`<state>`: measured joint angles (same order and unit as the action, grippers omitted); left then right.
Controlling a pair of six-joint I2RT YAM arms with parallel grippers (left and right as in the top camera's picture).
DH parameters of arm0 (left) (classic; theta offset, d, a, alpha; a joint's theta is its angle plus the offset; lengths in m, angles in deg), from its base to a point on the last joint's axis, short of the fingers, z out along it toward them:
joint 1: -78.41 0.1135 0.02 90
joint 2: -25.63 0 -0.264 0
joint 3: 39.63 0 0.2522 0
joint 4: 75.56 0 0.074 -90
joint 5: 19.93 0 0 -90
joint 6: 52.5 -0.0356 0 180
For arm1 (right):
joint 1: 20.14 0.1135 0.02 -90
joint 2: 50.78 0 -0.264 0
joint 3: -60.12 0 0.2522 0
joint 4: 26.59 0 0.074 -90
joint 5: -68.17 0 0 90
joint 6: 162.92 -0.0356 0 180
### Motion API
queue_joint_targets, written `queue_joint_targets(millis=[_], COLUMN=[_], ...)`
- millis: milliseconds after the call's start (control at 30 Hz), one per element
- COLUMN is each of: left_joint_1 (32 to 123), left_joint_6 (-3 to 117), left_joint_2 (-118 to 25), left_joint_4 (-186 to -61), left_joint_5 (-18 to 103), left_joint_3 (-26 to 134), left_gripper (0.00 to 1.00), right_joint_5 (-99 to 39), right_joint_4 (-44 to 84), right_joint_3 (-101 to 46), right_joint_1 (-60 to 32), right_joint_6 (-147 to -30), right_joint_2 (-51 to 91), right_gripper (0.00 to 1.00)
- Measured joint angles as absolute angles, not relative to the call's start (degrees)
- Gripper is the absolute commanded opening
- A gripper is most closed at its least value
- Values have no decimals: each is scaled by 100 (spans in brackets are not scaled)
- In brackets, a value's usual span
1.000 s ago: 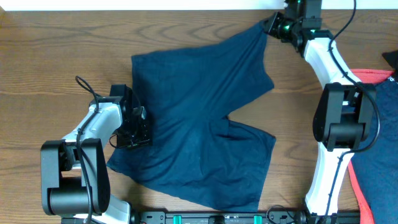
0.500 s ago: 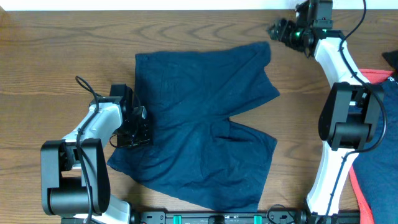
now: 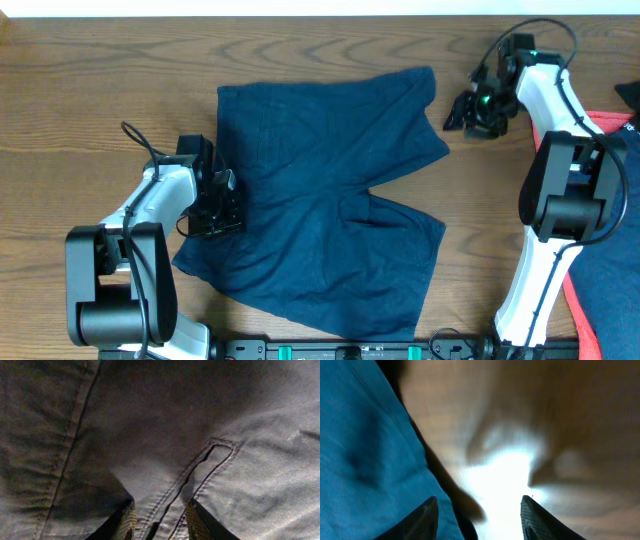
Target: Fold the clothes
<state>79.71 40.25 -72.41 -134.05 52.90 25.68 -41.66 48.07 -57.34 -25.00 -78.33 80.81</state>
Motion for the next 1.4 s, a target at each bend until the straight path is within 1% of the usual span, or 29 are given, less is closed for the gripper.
queue_joint_targets(millis=[67,100,133,200,300,400,500,633,733,867,900,967,1000,1033,1067,1100,1267,1367,1400], left_joint_1=[7971,7971,7971,7971,7971,7971,7971,7971,7969,7958,7958,7958,7958,7958,7958,7958,7958,7958,7958], left_joint_6=[4025,4025,4022,4025,4025,4025,4025,4025,4022,4022,4022,4022,4022,4022,4022,4022,3963,3900,3891], left_joint_2=[-7241,-7241,-7241,-7241,-7241,-7241,-7241,-7241,-7241,-7241,-7241,-7241,-7241,-7241,-7241,-7241,-7226,-7110,-7020], left_joint_4=[-13394,-13392,-13386,-13386,-13386,-13386,-13384,-13384,-13366,-13314,-13305,-13296,-13298,-13300,-13303,-13325,-13709,-13947,-13991], left_joint_5=[5288,5288,5290,5290,5288,5288,5288,5288,5264,5238,5240,5244,5246,5246,5249,5249,5314,5364,5375], left_joint_3=[2568,2566,2568,2568,2568,2568,2568,2568,2581,2664,2684,2690,2690,2690,2690,2692,2810,2992,3057], left_gripper=[36,36,36,36,36,36,36,36,36,36,36,36,36,36,36,36,36,36,42], right_joint_5=[-4212,-4308,-4323,-4522,-4863,-4986,-4868,-4234,-3823,-3475,-3410,-3222,-3097,-2968,-2833,-2730,-2579,-3169,-3329], right_joint_4=[4779,4763,4700,4479,4208,4272,4781,5456,5806,6206,6300,6471,6527,6545,6523,6499,6239,5987,5974], right_joint_3=[-5513,-5448,-5369,-5159,-4952,-4914,-5035,-5487,-5697,-5887,-5920,-5953,-5953,-5935,-5883,-5819,-5572,-5564,-5564], right_joint_1=[-2457,-2446,-2411,-2336,-2214,-2129,-2135,-2249,-2345,-2356,-2356,-2358,-2358,-2367,-2369,-2378,-2474,-2553,-2559], right_joint_6=[-7731,-7685,-7650,-7543,-7490,-7503,-7499,-7503,-7512,-7523,-7525,-7597,-7641,-7704,-7781,-7879,-8115,-7733,-7632], right_joint_2=[8081,8055,8017,7950,7934,7945,7945,7832,7340,6540,6424,6302,6291,6308,6332,6356,6435,6435,6435], right_gripper=[50,49,42,21,2,1,1,1,1,2,5,26,33,41,46,49,50,51,51])
